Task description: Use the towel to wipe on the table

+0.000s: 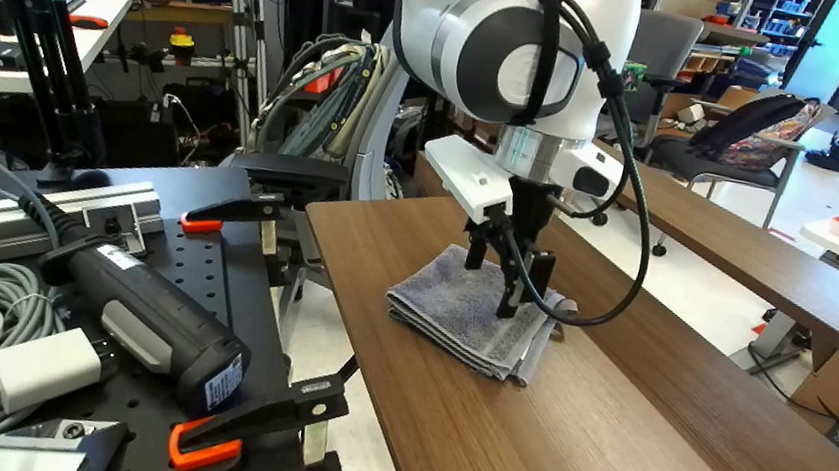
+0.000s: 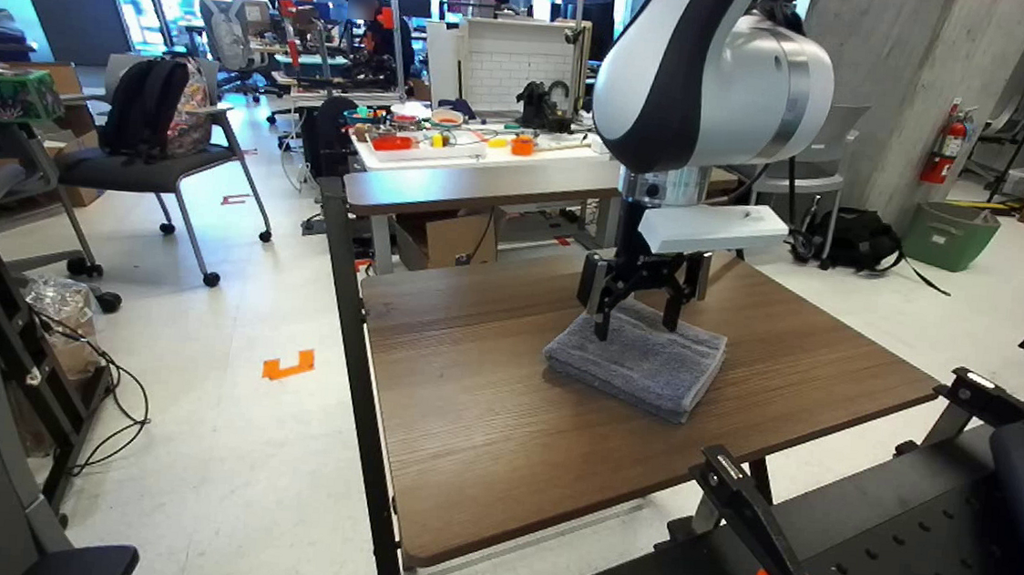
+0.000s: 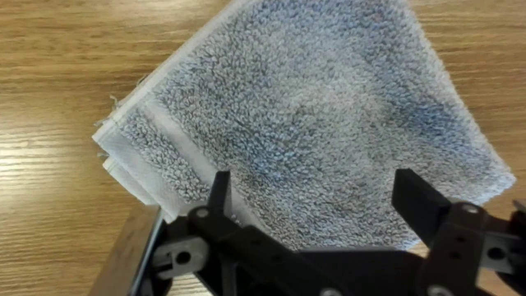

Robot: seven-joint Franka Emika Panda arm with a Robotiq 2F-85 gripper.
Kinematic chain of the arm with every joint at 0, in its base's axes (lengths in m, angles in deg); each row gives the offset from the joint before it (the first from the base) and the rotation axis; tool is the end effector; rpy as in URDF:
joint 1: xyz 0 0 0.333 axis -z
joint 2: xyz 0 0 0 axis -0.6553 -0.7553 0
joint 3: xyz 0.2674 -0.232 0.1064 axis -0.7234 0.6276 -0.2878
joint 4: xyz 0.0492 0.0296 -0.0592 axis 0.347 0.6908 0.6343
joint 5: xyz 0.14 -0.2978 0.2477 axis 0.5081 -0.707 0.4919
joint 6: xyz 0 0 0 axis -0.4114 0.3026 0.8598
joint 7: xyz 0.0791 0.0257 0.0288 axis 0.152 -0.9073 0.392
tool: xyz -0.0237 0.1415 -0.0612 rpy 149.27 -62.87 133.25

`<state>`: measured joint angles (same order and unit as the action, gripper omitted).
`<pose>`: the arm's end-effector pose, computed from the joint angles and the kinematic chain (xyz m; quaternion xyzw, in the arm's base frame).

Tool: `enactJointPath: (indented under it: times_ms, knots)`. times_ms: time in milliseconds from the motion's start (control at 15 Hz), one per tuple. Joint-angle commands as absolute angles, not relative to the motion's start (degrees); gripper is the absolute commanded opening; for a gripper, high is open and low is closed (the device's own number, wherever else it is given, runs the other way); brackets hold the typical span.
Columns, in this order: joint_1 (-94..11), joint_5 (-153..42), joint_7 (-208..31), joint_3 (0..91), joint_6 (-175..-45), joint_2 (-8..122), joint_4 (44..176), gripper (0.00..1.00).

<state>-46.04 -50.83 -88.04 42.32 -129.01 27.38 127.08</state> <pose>0.6470 0.0477 0.0400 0.9998 -0.0090 -0.0175 0.0011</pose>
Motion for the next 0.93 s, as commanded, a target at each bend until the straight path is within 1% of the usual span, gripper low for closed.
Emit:
enactJointPath:
  times_ms: [0,533,867]
  knots:
    - [-46.1,-51.6,-88.9,43.2,-128.5,23.2,122.2,1.00]
    - [-42.4,-50.5,-88.3,44.2,-124.7,19.5,114.6,1.00]
    - [-37.1,-48.8,-88.3,44.0,-117.2,17.1,106.7,1.00]
